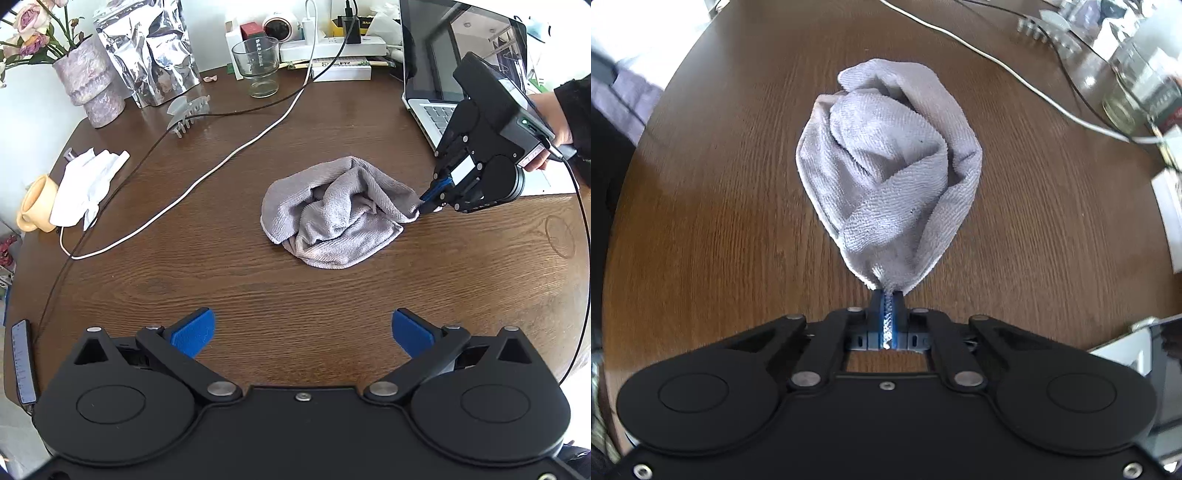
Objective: Fold towel
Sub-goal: 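Lift the towel high with the right gripper to let it hang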
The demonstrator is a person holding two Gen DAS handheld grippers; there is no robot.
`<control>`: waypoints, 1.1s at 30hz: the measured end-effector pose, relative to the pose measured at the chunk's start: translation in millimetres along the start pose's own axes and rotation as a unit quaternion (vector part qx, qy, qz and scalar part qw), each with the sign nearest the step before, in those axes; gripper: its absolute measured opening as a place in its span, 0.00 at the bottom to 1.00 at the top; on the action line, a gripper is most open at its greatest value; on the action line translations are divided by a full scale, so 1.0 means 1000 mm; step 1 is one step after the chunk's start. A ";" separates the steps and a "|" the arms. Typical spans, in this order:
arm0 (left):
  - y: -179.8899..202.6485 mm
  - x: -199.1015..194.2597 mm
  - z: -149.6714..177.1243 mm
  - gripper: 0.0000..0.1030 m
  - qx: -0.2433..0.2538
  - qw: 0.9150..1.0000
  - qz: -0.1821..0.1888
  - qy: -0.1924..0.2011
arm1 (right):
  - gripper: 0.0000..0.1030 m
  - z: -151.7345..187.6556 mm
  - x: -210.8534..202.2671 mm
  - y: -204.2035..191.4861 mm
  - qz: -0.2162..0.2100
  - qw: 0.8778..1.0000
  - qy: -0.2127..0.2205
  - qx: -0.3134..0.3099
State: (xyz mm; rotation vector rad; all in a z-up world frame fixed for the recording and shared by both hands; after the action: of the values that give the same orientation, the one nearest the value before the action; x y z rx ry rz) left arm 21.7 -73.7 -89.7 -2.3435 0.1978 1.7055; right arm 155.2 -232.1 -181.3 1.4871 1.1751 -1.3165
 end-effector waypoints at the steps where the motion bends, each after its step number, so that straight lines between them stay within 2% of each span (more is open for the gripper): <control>1: 0.001 0.000 0.000 1.00 0.003 1.000 0.001 0.005 | 0.03 -0.003 -0.006 0.000 -0.001 1.000 0.008 0.007; 12: 0.012 -0.004 -0.007 1.00 0.041 0.997 0.005 0.065 | 0.03 -0.038 -0.095 -0.008 0.011 0.998 0.068 0.012; 16: 0.033 0.000 -0.028 1.00 0.081 0.988 0.006 0.128 | 0.03 -0.055 -0.134 -0.012 0.019 0.997 0.078 0.006; 21: 0.043 -0.001 -0.050 1.00 0.081 0.980 0.024 0.181 | 0.03 -0.079 -0.172 -0.016 0.036 0.997 0.075 -0.007; 27: 0.043 0.009 -0.054 1.00 0.069 0.979 0.046 0.185 | 0.03 -0.110 -0.223 -0.018 0.055 0.994 0.094 0.005; 33: 0.044 0.020 -0.058 1.00 0.056 0.978 0.068 0.188 | 0.02 -0.125 -0.250 -0.028 0.074 0.992 0.106 -0.004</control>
State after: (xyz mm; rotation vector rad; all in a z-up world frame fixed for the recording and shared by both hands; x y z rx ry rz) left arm 70.8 -130.9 -96.7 -2.5949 0.5174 1.2485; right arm 152.4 -137.0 83.3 1.7067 1.1759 -1.0736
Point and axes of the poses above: each gripper's, at about its wrist camera, not at the fingertips, and x roughly the way its jaws point, y to its right, z to its underside, the point moved 5 cm from there along x, roughly the way its jaws point, and after that the axes turned 11 degrees about -y, right-handed, at the moved point
